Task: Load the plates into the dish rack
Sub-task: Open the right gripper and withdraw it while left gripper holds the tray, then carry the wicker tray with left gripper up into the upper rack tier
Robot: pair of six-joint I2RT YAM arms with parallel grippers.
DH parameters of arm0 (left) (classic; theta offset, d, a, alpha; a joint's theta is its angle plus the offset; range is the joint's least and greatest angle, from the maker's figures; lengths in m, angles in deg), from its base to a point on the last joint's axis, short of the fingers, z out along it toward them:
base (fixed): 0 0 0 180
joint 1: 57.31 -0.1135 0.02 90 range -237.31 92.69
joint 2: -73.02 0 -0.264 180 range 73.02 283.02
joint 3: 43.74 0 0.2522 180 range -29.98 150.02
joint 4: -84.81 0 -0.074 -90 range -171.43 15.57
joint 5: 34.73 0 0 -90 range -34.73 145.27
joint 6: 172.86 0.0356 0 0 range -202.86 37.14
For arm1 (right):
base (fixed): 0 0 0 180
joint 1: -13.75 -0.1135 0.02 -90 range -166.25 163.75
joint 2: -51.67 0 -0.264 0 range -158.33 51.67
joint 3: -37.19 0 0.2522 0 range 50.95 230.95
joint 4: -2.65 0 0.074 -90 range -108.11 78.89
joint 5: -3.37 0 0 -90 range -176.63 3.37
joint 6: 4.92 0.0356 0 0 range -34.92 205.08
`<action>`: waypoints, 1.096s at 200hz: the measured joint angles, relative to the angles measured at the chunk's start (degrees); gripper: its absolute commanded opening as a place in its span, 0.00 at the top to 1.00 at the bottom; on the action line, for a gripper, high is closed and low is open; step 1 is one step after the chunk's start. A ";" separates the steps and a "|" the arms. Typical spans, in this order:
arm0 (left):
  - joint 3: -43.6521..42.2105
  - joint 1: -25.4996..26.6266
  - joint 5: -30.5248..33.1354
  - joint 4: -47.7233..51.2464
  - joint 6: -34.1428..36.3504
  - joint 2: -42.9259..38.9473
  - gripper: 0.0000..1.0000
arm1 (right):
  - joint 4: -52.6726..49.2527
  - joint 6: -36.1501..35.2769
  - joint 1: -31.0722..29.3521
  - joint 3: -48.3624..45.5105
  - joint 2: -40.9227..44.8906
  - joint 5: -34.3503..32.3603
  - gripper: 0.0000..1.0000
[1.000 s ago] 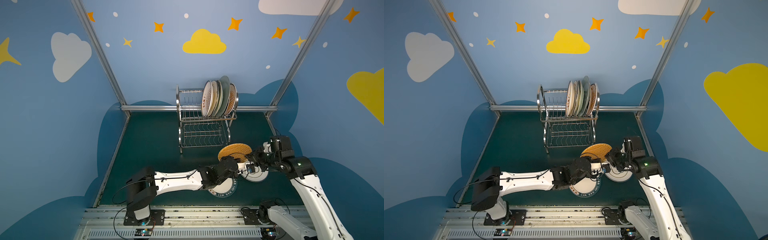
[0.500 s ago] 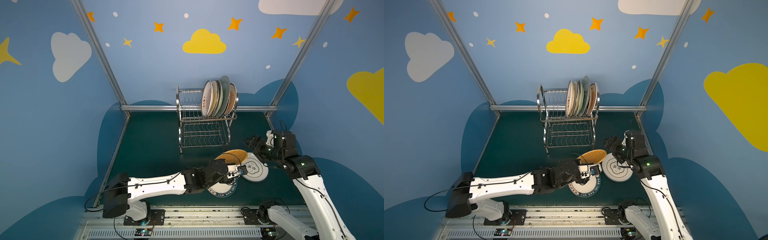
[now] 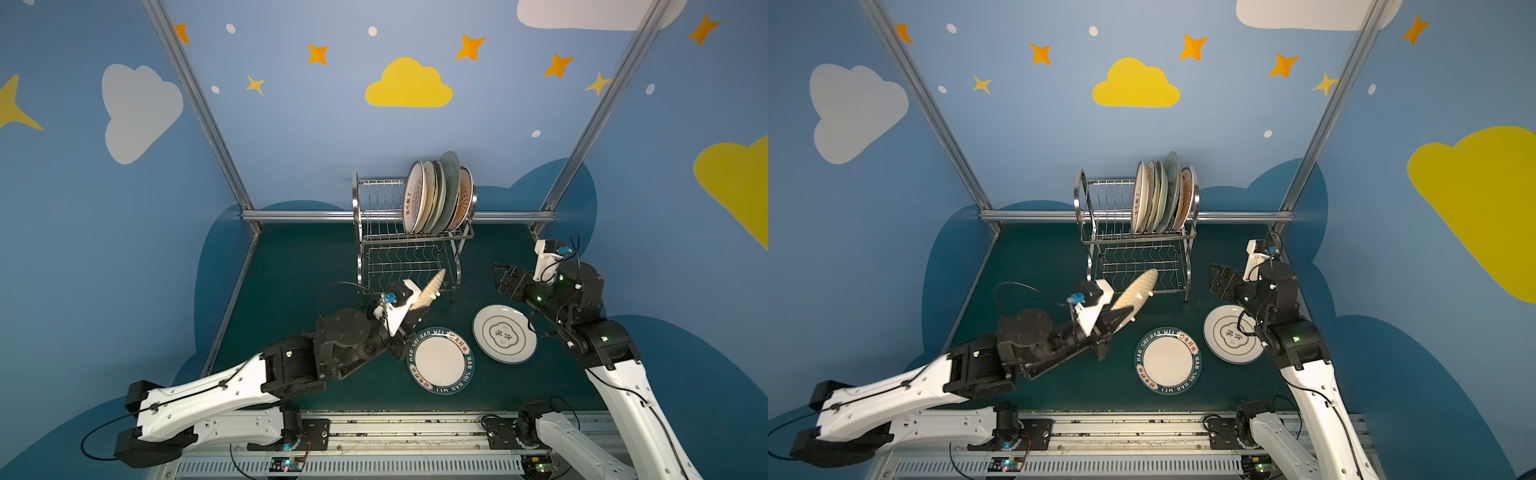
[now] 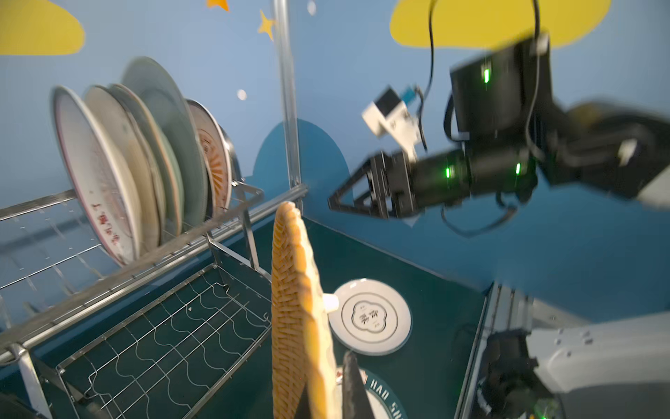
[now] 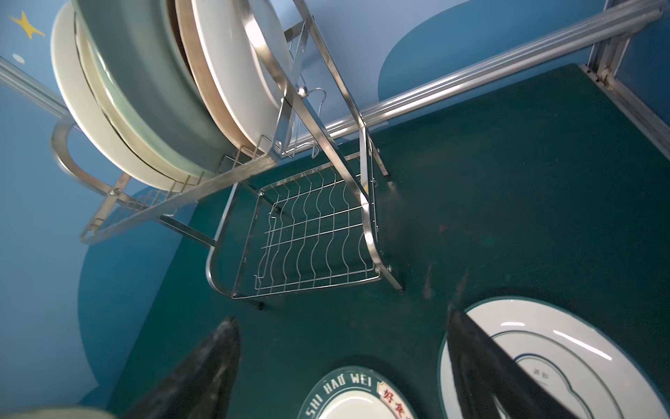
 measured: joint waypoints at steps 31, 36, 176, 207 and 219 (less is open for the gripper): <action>9.35 -1.81 4.72 3.67 -7.08 0.90 0.96 | 6.49 -1.68 -0.02 -8.39 3.15 3.08 0.13; 10.80 -2.23 5.38 4.07 -7.78 1.27 0.96 | 7.74 -1.64 -0.11 -9.79 3.78 3.72 0.13; 47.19 -27.02 1.46 12.39 -13.88 29.51 0.96 | 31.30 -3.69 -13.99 -25.70 11.17 12.50 0.13; 52.43 -33.35 -3.91 14.01 -16.48 37.35 0.96 | 32.09 -5.31 -16.17 -25.70 11.82 11.23 0.13; 55.52 -35.34 -5.64 15.08 -17.33 40.98 0.96 | 32.17 -6.01 -16.61 -25.70 12.44 10.64 0.13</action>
